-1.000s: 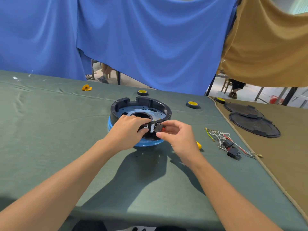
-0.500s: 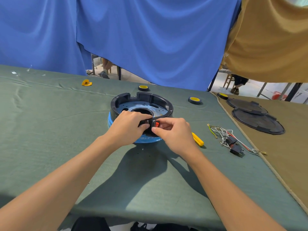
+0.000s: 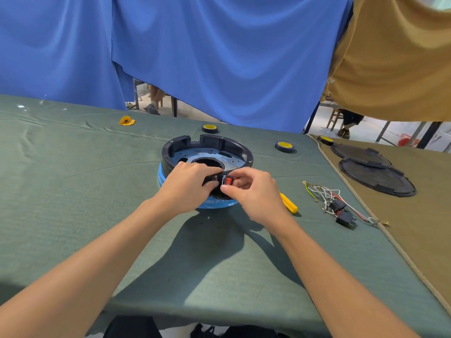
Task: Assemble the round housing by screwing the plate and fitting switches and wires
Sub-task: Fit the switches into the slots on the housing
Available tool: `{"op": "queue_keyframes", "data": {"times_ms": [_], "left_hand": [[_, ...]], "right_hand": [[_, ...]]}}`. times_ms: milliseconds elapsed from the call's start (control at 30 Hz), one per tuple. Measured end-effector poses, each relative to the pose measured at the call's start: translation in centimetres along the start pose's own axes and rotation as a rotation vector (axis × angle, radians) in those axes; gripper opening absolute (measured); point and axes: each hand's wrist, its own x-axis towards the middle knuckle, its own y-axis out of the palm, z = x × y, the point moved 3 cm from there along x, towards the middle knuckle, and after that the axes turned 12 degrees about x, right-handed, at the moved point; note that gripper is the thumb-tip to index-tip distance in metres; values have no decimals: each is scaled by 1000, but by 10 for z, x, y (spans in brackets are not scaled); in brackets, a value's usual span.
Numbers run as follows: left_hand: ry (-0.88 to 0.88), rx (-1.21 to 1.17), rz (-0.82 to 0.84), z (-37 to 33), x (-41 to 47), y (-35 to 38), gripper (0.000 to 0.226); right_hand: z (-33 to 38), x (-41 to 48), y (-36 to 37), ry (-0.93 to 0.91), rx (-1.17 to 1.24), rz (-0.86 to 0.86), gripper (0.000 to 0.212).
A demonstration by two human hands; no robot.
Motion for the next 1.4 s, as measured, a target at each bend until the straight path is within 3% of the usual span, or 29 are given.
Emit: {"op": "queue_keyframes", "data": {"times_ms": [300, 767, 967, 1100, 1200, 1300, 1400], "left_hand": [[13, -24, -24, 1, -2, 1, 34], [-3, -26, -42, 3, 0, 4, 34], [-17, -19, -69, 3, 1, 5, 31], [-6, 47, -57, 1, 0, 8, 45], [-24, 80, -65, 0, 1, 10, 54], [-44, 95, -95, -1, 2, 12, 50], [-53, 90, -100, -1, 2, 13, 45]], "right_hand": [[-8, 4, -2, -112, -88, 4, 22], [-6, 3, 7, -475, -288, -41, 28], [1, 8, 1, -549, -495, 156, 22], [8, 25, -7, -473, -455, 138, 13], [11, 39, -12, -296, -391, 128, 21], [12, 48, -18, -140, -336, 229, 31], [12, 52, -17, -51, -285, 360, 23]]}}
